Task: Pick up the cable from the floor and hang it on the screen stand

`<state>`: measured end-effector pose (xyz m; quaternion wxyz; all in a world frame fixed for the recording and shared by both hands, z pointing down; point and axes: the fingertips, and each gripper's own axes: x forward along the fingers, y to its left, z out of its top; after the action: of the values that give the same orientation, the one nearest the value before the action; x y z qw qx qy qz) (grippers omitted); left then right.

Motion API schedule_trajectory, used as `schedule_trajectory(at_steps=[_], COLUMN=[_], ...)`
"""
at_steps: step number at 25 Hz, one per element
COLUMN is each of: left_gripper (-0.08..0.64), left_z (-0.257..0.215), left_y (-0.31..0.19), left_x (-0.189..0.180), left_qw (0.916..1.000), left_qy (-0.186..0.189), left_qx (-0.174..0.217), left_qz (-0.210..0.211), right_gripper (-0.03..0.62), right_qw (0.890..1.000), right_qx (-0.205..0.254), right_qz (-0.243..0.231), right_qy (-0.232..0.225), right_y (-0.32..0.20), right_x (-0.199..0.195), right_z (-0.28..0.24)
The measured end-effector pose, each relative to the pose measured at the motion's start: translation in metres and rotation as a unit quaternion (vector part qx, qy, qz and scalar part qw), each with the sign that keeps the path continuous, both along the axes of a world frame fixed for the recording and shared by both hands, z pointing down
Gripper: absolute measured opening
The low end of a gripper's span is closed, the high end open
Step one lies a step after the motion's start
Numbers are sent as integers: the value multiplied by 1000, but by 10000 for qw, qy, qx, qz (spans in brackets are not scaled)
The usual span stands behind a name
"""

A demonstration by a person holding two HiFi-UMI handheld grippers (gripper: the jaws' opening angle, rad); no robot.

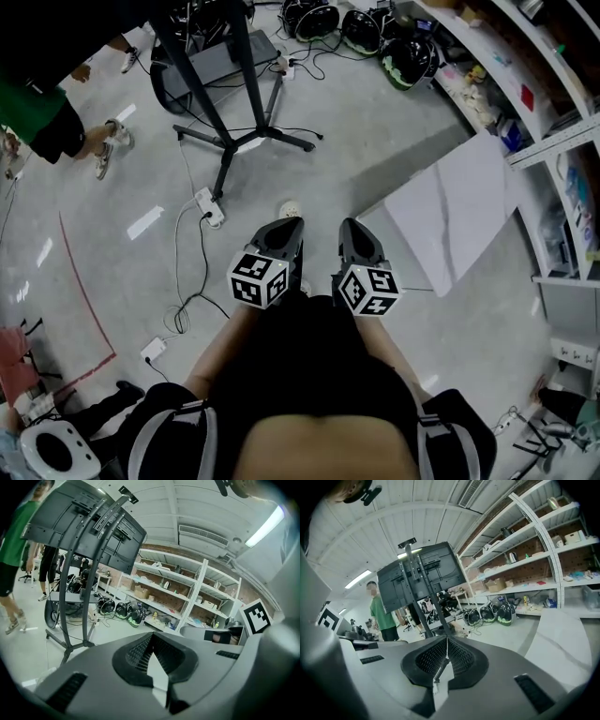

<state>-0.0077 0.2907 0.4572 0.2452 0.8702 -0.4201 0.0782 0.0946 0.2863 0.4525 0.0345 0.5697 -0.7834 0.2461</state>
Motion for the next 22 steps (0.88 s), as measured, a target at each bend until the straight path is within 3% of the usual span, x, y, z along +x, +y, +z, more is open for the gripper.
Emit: schedule_trajectory(at_steps=[15, 22], left_gripper=[8, 8], left_z=[-18, -26], left_y=[-141, -207], left_x=[6, -10], left_qw=[9999, 9999], left_qy=[33, 46], left_qx=[88, 27], left_qz=[95, 107], right_gripper=[25, 25], right_qw=[9995, 9996], right_qx=[-63, -124], right_qz=[301, 237], right_qy=[14, -1], right_y=[-130, -196], right_x=[12, -7], right_z=[-8, -15])
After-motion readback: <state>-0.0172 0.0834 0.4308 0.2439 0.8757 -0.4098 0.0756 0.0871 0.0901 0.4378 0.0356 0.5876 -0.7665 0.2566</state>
